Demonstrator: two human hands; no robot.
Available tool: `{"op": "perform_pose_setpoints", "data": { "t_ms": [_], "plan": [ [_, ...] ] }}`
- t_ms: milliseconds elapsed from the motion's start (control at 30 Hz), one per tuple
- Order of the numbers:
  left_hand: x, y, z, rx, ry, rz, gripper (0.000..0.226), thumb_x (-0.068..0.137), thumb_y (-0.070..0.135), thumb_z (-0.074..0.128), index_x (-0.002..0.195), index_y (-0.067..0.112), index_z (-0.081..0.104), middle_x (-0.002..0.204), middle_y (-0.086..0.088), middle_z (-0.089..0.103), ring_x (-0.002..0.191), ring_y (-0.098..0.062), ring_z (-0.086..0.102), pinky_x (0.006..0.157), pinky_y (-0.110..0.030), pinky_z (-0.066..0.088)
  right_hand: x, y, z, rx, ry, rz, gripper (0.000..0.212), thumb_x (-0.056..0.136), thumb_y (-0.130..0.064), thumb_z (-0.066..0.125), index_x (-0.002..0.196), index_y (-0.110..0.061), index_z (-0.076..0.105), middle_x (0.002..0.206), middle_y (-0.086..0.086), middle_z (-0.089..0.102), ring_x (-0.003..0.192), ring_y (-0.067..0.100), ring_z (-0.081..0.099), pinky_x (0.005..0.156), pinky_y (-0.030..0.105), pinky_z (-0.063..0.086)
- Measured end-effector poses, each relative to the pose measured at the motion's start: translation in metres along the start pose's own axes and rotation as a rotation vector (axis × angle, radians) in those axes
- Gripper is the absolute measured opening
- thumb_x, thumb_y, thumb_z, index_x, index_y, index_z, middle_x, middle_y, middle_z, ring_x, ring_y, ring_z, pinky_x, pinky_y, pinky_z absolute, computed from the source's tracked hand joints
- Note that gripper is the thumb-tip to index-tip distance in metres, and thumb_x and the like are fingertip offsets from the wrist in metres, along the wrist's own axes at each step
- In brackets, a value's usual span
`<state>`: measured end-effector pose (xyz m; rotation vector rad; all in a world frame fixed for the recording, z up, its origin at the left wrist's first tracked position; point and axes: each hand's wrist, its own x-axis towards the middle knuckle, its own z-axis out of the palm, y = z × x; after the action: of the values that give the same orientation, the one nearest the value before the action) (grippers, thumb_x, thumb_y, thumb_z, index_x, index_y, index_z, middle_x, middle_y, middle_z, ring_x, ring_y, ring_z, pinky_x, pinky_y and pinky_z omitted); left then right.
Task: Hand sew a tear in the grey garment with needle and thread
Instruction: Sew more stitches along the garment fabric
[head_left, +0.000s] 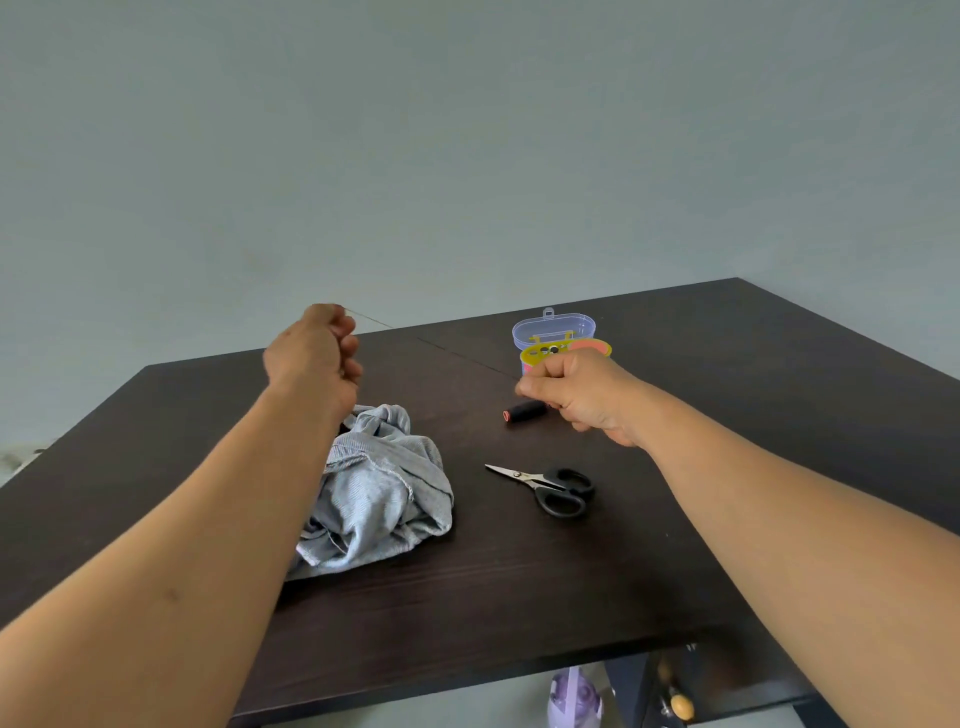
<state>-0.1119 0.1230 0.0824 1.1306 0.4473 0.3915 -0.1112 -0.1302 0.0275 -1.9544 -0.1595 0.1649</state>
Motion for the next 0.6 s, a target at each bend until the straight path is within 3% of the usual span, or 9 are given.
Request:
{"op": "perform_pose_setpoints", "data": {
  "t_ms": [100, 200, 267, 333, 367, 433, 533, 600],
  "plan": [
    [0.004, 0.006, -0.011, -0.036, 0.154, 0.027, 0.013, 0.085, 0.011, 0.058, 0.073, 0.017, 0.058, 0.059, 0.005, 0.058, 0.043, -0.009, 0.041, 0.040, -0.017, 0.025, 0.002, 0.007, -0.008, -0.124, 0.085, -0.036, 0.014, 0.092, -0.024, 0.067, 0.083, -0.015, 0.072, 0.074, -0.006, 0.053, 0.072, 0.013, 0.046, 0.061, 0.024, 0.036],
    [0.004, 0.008, -0.021, -0.037, 0.244, 0.090, 0.015, 0.086, 0.010, 0.057, 0.072, 0.014, 0.059, 0.068, 0.000, 0.060, 0.042, -0.010, 0.040, 0.039, -0.017, 0.026, 0.004, 0.016, -0.020, -0.223, 0.190, -0.038, 0.020, 0.094, -0.022, 0.064, 0.079, -0.012, 0.072, 0.101, -0.004, 0.060, 0.089, 0.015, 0.052, 0.075, 0.029, 0.041],
    [0.001, 0.008, -0.023, 0.121, 0.215, 0.185, 0.013, 0.088, 0.013, 0.059, 0.076, 0.014, 0.063, 0.069, 0.000, 0.061, 0.043, -0.010, 0.041, 0.040, -0.018, 0.028, 0.009, 0.024, -0.028, -0.334, 0.255, 0.014, 0.025, 0.093, -0.022, 0.062, 0.072, -0.012, 0.069, 0.089, -0.005, 0.062, 0.084, 0.020, 0.055, 0.072, 0.031, 0.042],
    [-0.004, 0.007, -0.021, 0.437, 0.065, 0.296, 0.011, 0.092, 0.021, 0.062, 0.087, 0.016, 0.070, 0.071, 0.003, 0.065, 0.049, -0.010, 0.046, 0.046, -0.020, 0.036, 0.013, 0.029, -0.034, -0.478, 0.272, 0.145, 0.020, 0.090, -0.023, 0.061, 0.073, -0.014, 0.066, 0.080, -0.001, 0.061, 0.080, 0.023, 0.055, 0.076, 0.034, 0.045],
    [-0.008, 0.006, -0.019, 0.619, -0.054, 0.341, 0.012, 0.093, 0.025, 0.063, 0.090, 0.018, 0.072, 0.073, 0.005, 0.067, 0.053, -0.010, 0.049, 0.052, -0.022, 0.042, 0.013, 0.028, -0.035, -0.560, 0.264, 0.225, 0.012, 0.088, -0.022, 0.058, 0.085, -0.018, 0.068, 0.090, 0.001, 0.064, 0.086, 0.025, 0.055, 0.087, 0.040, 0.045],
    [-0.017, 0.003, -0.016, 0.918, -0.329, 0.389, 0.014, 0.096, 0.026, 0.061, 0.094, 0.020, 0.074, 0.079, 0.007, 0.072, 0.061, -0.011, 0.052, 0.064, -0.027, 0.047, 0.009, 0.019, -0.029, -0.735, 0.248, 0.307, 0.031, 0.088, -0.014, 0.050, 0.111, -0.027, 0.065, 0.112, 0.004, 0.060, 0.102, 0.028, 0.052, 0.101, 0.053, 0.031],
    [-0.025, -0.002, -0.008, 1.159, -0.609, 0.404, 0.018, 0.100, 0.020, 0.056, 0.099, 0.024, 0.074, 0.084, 0.007, 0.075, 0.068, -0.019, 0.052, 0.061, -0.033, 0.048, 0.005, -0.007, -0.011, -0.836, 0.362, 0.090, 0.039, 0.087, -0.012, 0.049, 0.116, -0.033, 0.065, 0.122, 0.001, 0.058, 0.116, 0.027, 0.050, 0.096, 0.048, 0.031],
    [-0.028, -0.005, -0.004, 1.221, -0.678, 0.414, 0.019, 0.100, 0.019, 0.055, 0.101, 0.024, 0.073, 0.084, 0.009, 0.076, 0.071, -0.022, 0.054, 0.069, -0.043, 0.054, 0.004, -0.023, 0.004, -0.647, 0.391, -0.125, 0.028, 0.087, -0.019, 0.048, 0.104, -0.028, 0.069, 0.116, -0.004, 0.066, 0.112, 0.021, 0.055, 0.093, 0.039, 0.037]
  ]
}}
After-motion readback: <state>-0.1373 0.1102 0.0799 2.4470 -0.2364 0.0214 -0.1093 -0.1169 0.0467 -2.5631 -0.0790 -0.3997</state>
